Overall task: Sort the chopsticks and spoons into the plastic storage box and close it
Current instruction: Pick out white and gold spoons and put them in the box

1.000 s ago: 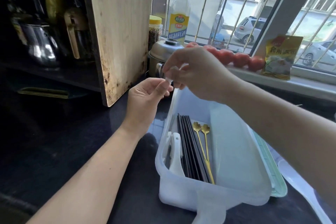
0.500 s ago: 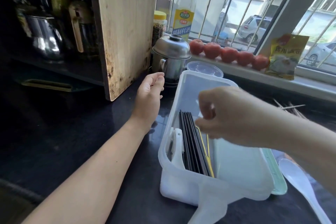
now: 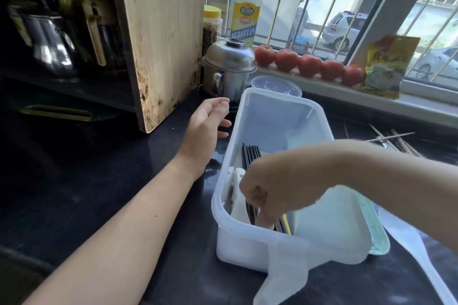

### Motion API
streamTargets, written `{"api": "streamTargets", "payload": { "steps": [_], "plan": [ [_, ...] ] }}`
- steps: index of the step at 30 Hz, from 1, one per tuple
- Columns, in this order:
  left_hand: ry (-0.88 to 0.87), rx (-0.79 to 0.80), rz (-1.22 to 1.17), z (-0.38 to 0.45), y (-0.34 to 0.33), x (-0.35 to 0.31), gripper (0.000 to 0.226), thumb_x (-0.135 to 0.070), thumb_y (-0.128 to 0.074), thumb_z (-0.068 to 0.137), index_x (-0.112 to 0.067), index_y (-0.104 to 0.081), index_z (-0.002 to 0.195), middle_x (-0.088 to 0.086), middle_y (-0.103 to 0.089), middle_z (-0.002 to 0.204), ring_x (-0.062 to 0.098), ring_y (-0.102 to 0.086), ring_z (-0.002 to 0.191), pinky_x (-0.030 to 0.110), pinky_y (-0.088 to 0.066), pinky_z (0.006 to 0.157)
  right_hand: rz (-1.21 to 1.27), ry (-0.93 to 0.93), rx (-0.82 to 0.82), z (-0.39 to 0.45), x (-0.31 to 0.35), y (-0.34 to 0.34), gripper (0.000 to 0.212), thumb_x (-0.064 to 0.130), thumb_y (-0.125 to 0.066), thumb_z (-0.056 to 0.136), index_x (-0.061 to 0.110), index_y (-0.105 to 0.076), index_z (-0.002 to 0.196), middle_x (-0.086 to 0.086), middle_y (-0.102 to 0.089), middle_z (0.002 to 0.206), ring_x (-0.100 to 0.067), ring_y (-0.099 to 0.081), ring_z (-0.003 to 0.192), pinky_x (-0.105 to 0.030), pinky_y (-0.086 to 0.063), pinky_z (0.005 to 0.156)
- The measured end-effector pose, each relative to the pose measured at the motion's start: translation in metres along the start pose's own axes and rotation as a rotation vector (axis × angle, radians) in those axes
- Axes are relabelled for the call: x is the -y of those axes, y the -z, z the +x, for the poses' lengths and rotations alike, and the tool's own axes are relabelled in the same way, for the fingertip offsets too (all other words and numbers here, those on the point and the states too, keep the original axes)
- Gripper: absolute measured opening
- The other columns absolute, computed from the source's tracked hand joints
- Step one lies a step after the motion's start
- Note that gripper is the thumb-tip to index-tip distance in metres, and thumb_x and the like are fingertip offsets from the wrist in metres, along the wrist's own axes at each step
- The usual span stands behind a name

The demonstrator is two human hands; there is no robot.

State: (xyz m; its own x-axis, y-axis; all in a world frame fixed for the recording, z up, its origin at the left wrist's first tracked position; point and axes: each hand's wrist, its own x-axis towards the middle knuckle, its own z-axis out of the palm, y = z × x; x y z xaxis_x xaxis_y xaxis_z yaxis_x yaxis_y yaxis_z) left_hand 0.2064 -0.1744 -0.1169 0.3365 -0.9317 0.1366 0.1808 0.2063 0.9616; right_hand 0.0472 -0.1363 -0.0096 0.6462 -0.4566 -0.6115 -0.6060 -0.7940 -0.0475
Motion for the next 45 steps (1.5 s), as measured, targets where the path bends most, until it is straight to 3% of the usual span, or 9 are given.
{"api": "streamTargets", "payload": {
  "steps": [4, 7, 10, 13, 21, 25, 30, 36, 45],
  "plan": [
    [0.007, 0.004, 0.001, 0.000, -0.001, 0.001, 0.032, -0.044, -0.057, 0.088, -0.026, -0.070, 0.110, -0.007, -0.066, 0.100, 0.013, -0.062, 0.088, 0.036, -0.051, 0.077, -0.131, -0.111, -0.172, 0.016, -0.023, 0.014, 0.014, 0.030, -0.066, 0.093, 0.016, -0.066, 0.096, 0.006, -0.065, 0.089, -0.018, -0.060, 0.083, -0.021, -0.039, 0.053],
    [0.013, 0.009, 0.013, 0.001, 0.001, 0.002, 0.033, -0.045, -0.056, 0.088, -0.025, -0.069, 0.111, -0.005, -0.066, 0.101, 0.013, -0.062, 0.086, 0.035, -0.051, 0.075, -0.240, -0.151, -0.067, 0.040, -0.035, 0.012, 0.030, 0.022, -0.062, 0.095, 0.006, -0.066, 0.119, -0.012, -0.070, 0.114, -0.031, -0.065, 0.107, -0.028, -0.050, 0.072],
    [0.016, 0.009, 0.021, 0.003, 0.002, 0.003, 0.033, -0.046, -0.056, 0.088, -0.025, -0.069, 0.110, -0.004, -0.066, 0.102, 0.013, -0.063, 0.085, 0.035, -0.051, 0.075, -0.160, -0.179, 0.069, 0.061, -0.043, 0.007, 0.020, 0.020, -0.063, 0.093, 0.002, -0.067, 0.102, -0.012, -0.072, 0.089, -0.032, -0.070, 0.086, -0.026, -0.049, 0.060],
    [0.019, 0.013, 0.020, 0.003, 0.002, 0.004, 0.035, -0.047, -0.056, 0.089, -0.024, -0.070, 0.111, 0.000, -0.067, 0.104, 0.016, -0.063, 0.085, 0.036, -0.051, 0.074, -0.071, -0.237, 0.006, 0.070, -0.049, 0.010, 0.029, 0.031, -0.066, 0.092, 0.004, -0.063, 0.083, -0.008, -0.068, 0.068, -0.028, -0.067, 0.063, -0.025, -0.049, 0.058],
    [0.031, 0.030, 0.001, 0.002, 0.001, 0.006, 0.036, -0.045, -0.057, 0.089, -0.020, -0.070, 0.111, 0.013, -0.068, 0.109, 0.020, -0.064, 0.081, 0.038, -0.050, 0.068, 0.084, -0.233, 0.054, 0.066, -0.041, 0.007, 0.036, 0.038, -0.075, 0.089, 0.016, -0.053, 0.072, -0.002, -0.062, 0.063, -0.012, -0.059, 0.045, -0.023, -0.052, 0.053],
    [0.032, 0.031, 0.020, 0.000, -0.001, 0.005, 0.038, -0.045, -0.055, 0.089, -0.018, -0.070, 0.112, 0.014, -0.069, 0.109, 0.018, -0.065, 0.080, 0.036, -0.052, 0.069, 0.075, -0.263, 0.083, 0.069, -0.040, 0.006, 0.037, 0.039, -0.075, 0.088, 0.010, -0.057, 0.075, -0.006, -0.068, 0.066, -0.020, -0.064, 0.055, -0.026, -0.053, 0.058],
    [0.044, 0.033, -0.002, 0.000, 0.000, 0.006, 0.040, -0.045, -0.057, 0.089, -0.016, -0.069, 0.113, 0.015, -0.067, 0.112, 0.021, -0.065, 0.081, 0.041, -0.052, 0.072, 0.297, -0.322, 0.125, 0.070, -0.041, 0.003, 0.015, 0.008, -0.067, 0.093, -0.005, -0.062, 0.098, -0.014, -0.068, 0.068, -0.021, -0.069, 0.058, -0.026, -0.058, 0.051],
    [0.049, 0.040, 0.001, 0.000, 0.001, 0.006, 0.040, -0.044, -0.057, 0.089, -0.015, -0.069, 0.115, 0.013, -0.067, 0.110, 0.018, -0.065, 0.077, 0.038, -0.052, 0.069, 0.482, -0.345, 0.051, 0.060, -0.047, 0.010, 0.033, -0.009, -0.057, 0.092, -0.008, -0.056, 0.126, -0.016, -0.065, 0.073, -0.017, -0.064, 0.054, -0.026, -0.060, 0.054],
    [0.040, 0.050, 0.020, 0.000, 0.001, 0.005, 0.042, -0.045, -0.055, 0.090, -0.014, -0.068, 0.115, 0.011, -0.065, 0.106, 0.015, -0.063, 0.072, 0.036, -0.051, 0.064, 0.855, -0.153, 0.024, 0.046, -0.050, 0.025, 0.017, -0.009, -0.059, 0.092, 0.007, -0.062, 0.092, -0.012, -0.064, 0.077, -0.019, -0.063, 0.066, -0.027, -0.056, 0.061]
  ]
}}
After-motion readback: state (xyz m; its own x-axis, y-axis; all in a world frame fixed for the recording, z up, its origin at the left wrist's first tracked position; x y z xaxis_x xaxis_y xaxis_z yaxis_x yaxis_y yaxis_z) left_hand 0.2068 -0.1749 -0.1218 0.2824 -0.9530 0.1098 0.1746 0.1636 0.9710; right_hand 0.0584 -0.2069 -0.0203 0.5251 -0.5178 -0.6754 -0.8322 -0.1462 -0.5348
